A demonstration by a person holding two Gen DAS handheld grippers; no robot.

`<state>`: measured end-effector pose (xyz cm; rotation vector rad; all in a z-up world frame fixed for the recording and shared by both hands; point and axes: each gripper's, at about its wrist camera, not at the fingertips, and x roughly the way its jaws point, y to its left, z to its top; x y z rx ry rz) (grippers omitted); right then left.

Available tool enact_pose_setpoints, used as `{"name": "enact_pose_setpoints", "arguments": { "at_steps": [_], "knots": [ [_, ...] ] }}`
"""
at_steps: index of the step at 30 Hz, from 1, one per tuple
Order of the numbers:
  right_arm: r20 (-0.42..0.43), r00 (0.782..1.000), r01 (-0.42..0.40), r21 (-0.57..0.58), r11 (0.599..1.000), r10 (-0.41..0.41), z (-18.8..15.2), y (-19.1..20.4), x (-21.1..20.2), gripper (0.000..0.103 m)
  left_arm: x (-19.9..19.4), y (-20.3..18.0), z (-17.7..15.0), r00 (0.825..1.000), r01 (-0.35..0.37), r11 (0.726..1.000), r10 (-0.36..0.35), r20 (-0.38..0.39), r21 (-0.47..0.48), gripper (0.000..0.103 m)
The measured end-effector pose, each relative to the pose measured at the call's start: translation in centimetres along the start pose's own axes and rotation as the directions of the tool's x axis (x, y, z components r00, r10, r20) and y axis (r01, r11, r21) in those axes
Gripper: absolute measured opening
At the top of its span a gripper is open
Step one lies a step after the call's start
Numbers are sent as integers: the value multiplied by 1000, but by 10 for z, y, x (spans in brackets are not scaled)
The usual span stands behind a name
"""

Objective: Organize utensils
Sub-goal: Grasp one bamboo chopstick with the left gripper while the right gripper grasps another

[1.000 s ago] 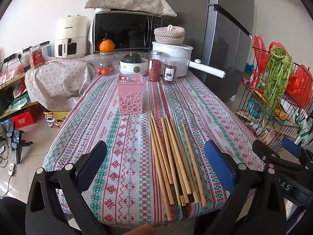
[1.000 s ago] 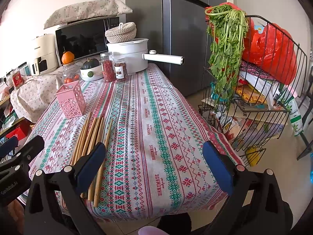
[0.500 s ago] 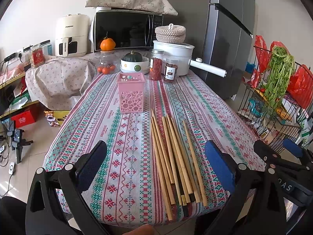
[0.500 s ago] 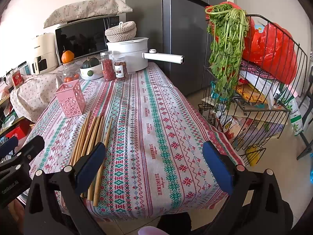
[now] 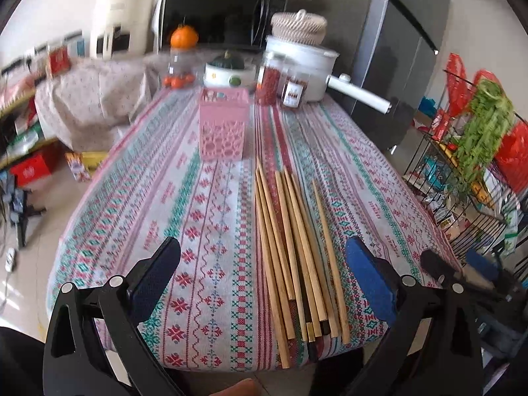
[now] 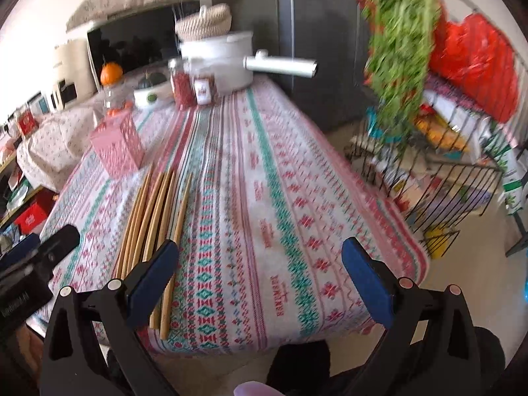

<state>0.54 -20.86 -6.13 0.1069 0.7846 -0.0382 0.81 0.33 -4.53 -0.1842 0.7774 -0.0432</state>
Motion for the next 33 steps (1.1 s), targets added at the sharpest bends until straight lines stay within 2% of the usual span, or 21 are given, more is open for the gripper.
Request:
{"name": "enact_pose_setpoints", "arguments": {
  "at_steps": [4,6,8,13,15,19,20,23,26,28,33],
  "knots": [
    [-63,996,-56,21,998,58,10,1,16,96,20,12,15,994,13,998,-20,-106,-62,96],
    [-101,988,-108,77,991,116,17,-2,21,96,28,18,21,990,12,995,-26,-139,-99,96],
    [-171,974,-126,116,985,145,25,-6,26,96,40,24,25,982,4,991,-30,-187,-136,96],
    [-264,935,-182,219,959,238,55,-12,44,96,70,35,39,957,-59,978,-2,-290,-202,96],
    [-327,900,-199,274,941,286,67,-13,62,96,82,37,48,945,-95,976,26,-326,-198,96],
    [-437,800,-247,384,890,411,83,-8,101,96,109,41,65,905,-166,971,80,-417,-172,95],
    [-453,785,-253,388,886,422,88,-4,110,96,117,41,70,893,-178,971,90,-440,-163,95],
    [-502,759,-274,330,903,414,94,10,130,96,133,39,80,874,-199,972,119,-471,-123,93],
    [-532,747,-262,316,912,399,95,13,147,96,147,35,84,861,-202,974,125,-493,-106,90],
    [-537,752,-244,312,918,382,94,12,155,96,154,32,83,847,-217,973,148,-510,-78,87],
    [-543,762,-205,315,927,354,98,4,165,96,169,33,77,832,-241,968,172,-528,-64,85]
  ]
}}
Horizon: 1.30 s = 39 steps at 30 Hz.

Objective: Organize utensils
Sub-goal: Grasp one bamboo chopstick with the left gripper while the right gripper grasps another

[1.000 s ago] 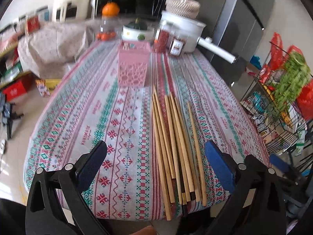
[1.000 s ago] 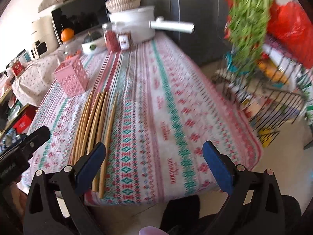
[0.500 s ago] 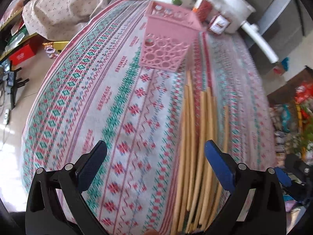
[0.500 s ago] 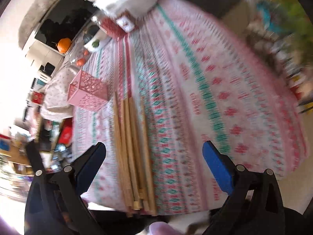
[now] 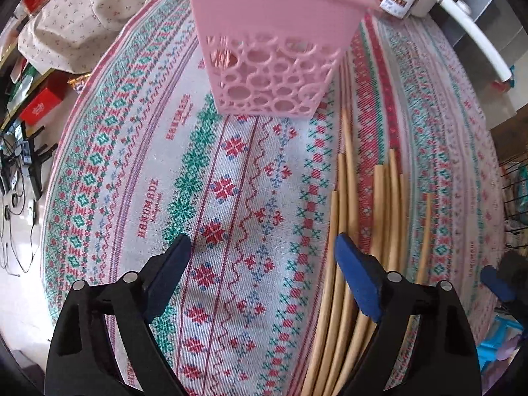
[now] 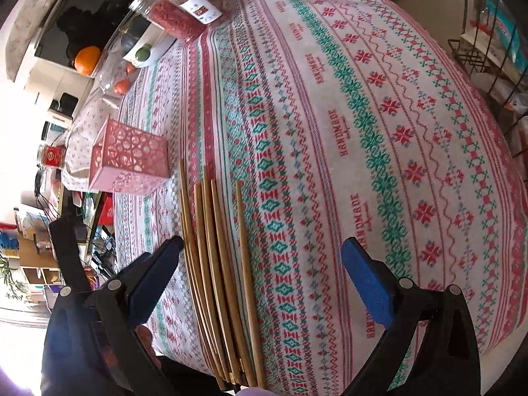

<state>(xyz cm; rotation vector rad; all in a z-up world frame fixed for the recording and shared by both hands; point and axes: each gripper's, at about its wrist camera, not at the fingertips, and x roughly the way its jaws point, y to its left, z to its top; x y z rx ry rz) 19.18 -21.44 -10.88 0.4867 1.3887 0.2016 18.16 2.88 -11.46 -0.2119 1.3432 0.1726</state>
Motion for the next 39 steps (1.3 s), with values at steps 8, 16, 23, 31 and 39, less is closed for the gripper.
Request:
{"name": "enact_pose_setpoints", "arguments": {
  "at_steps": [8,16,23,31,39],
  "knots": [
    [14,999,38,2,999,-38,-1,-8,-1,96,9,-18,10,999,-41,998,40,10,52,79],
    [46,993,105,20,994,-106,2,-10,5,96,4,-32,1,998,-32,994,26,51,109,49],
    [31,993,115,44,992,-116,10,0,19,96,0,-33,-9,997,-16,988,3,82,154,8],
    [44,984,174,12,985,-175,7,24,34,96,-7,8,-26,997,16,992,-26,74,127,4],
    [128,952,291,-99,952,-277,7,63,49,62,-33,50,-30,991,30,996,-40,130,79,4]
  ]
}}
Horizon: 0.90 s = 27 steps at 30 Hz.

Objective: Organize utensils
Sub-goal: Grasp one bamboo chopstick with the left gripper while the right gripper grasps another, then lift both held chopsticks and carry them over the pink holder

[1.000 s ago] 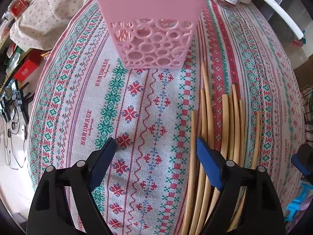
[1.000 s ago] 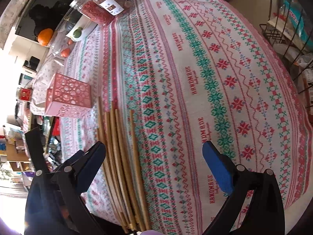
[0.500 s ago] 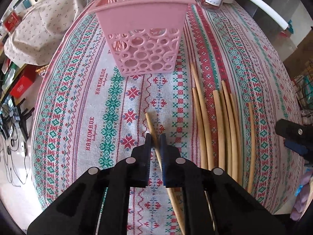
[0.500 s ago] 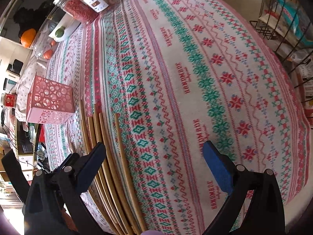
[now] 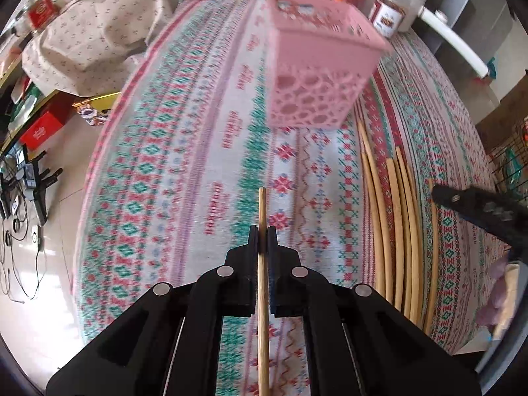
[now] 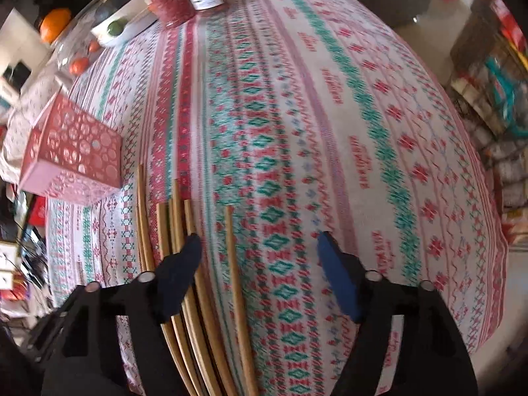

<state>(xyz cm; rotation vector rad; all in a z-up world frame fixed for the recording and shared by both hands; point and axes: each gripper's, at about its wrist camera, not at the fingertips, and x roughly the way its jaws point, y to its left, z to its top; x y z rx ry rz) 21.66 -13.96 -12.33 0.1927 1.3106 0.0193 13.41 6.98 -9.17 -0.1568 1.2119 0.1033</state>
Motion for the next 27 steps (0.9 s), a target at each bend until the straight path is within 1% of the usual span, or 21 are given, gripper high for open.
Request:
{"name": "enact_pose_setpoints", "arguments": {
  "at_steps": [1,2,3,4,5,7,8,9,10,13,16,18,20,22,24,25,26,27],
  "knots": [
    [-2,1000,8,-13,1000,-8,-1,4,3,58,-3,5,0,1000,4,1000,-4,8,-8,4],
    [-2,1000,19,-25,1000,-19,-1,8,5,56,-5,7,1,1000,9,1000,-9,12,-14,4],
    [11,999,43,-41,998,-43,-2,12,6,52,-8,12,0,1000,15,1000,-15,17,-20,4],
    [32,997,67,-55,996,-65,-3,16,6,44,-10,16,0,1000,20,999,-19,22,-26,4],
    [47,995,87,-70,994,-84,-3,19,6,43,-13,16,-1,999,23,999,-22,25,-29,4],
    [69,993,99,-77,992,-94,-3,21,7,30,-15,17,0,999,33,999,-32,31,-33,4],
    [78,992,104,-80,991,-98,-2,24,7,28,-17,18,0,999,40,999,-38,36,-34,4],
    [86,991,108,-78,991,-101,-1,26,8,23,-18,19,1,998,44,998,-42,38,-35,4],
    [94,990,109,-74,991,-102,-1,25,9,18,-18,18,2,998,49,998,-48,41,-36,4],
    [114,988,108,-57,993,-101,-4,14,7,8,-19,21,1,997,62,997,-60,48,-41,4],
    [123,991,65,-26,998,-62,-4,3,5,6,-22,20,0,995,85,995,-82,61,-48,4],
    [138,990,21,-10,1000,-19,-9,-7,-2,6,-26,22,1,989,127,990,-122,84,-59,4],
    [177,983,-37,-11,999,38,-11,-12,-15,6,-33,23,2,980,168,984,-160,117,-62,4],
    [220,972,-78,-22,997,81,-15,-15,-29,6,-43,25,1,968,201,978,-189,164,-60,4],
    [273,954,-115,-41,993,122,-21,-19,-50,6,-53,26,0,954,231,972,-215,210,-53,4],
    [300,944,-129,-51,990,139,-23,-21,-59,6,-61,26,-1,943,244,969,-227,243,-43,4],
    [330,931,-146,-62,987,158,-27,-23,-70,6,-67,26,-2,936,250,968,-232,266,-35,4],
    [346,923,-156,-64,986,169,-28,-25,-77,5,-71,26,-3,929,255,966,-236,284,-32,4]
  ]
}}
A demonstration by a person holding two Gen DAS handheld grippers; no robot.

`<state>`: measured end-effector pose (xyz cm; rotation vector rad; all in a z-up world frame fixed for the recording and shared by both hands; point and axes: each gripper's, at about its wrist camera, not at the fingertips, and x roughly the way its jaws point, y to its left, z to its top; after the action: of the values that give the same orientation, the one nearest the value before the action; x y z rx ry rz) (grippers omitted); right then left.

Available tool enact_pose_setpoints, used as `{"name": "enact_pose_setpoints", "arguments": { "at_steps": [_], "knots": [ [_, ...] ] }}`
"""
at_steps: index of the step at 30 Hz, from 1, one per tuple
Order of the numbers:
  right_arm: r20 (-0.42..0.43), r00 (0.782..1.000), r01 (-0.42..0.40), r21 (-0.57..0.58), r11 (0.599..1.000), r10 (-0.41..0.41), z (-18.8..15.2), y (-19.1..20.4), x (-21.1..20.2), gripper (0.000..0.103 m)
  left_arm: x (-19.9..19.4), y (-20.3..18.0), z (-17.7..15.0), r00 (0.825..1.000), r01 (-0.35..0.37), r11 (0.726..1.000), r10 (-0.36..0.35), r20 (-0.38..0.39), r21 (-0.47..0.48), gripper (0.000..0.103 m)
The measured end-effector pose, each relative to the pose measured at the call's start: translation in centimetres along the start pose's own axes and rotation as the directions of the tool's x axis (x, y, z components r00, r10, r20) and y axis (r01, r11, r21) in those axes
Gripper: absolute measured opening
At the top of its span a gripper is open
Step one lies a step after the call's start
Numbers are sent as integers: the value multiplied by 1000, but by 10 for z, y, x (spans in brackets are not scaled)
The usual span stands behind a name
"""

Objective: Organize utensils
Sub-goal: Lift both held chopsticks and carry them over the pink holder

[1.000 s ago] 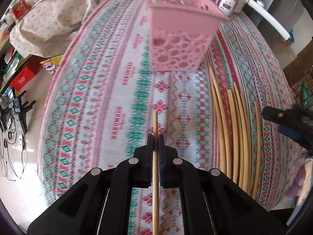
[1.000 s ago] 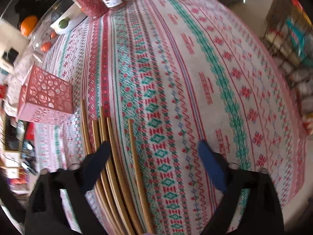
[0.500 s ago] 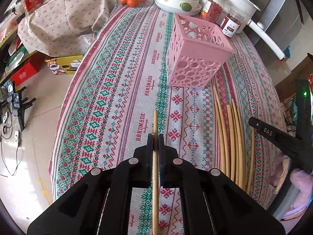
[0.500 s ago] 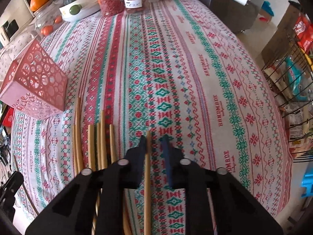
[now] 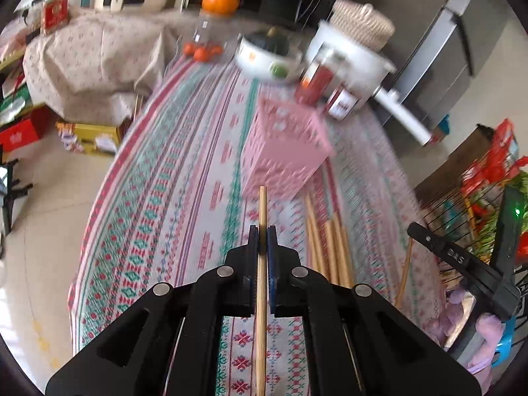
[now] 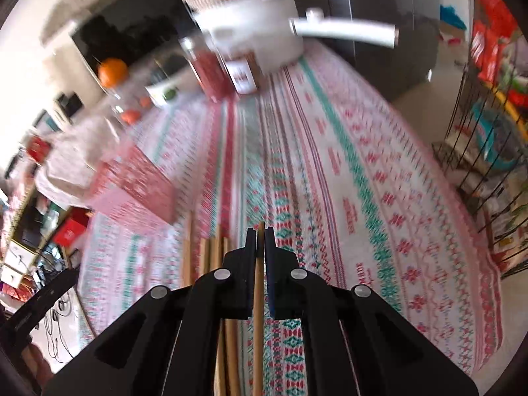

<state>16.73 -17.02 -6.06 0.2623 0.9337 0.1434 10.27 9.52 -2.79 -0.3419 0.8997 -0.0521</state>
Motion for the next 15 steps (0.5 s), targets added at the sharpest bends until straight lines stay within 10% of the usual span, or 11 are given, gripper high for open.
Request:
{"name": "enact_pose_setpoints", "arguments": {
  "at_steps": [9,12,15],
  "knots": [
    [171,984,-42,-29,999,46,7,4,-75,5,-58,-15,8,983,47,998,-52,177,32,4],
    [52,998,-21,-34,999,22,11,2,-59,11,-70,-19,7,976,42,998,-53,211,56,4],
    [-137,990,24,-26,999,-27,9,-3,-7,39,-70,-21,7,976,45,998,-55,210,53,4]
  ]
}}
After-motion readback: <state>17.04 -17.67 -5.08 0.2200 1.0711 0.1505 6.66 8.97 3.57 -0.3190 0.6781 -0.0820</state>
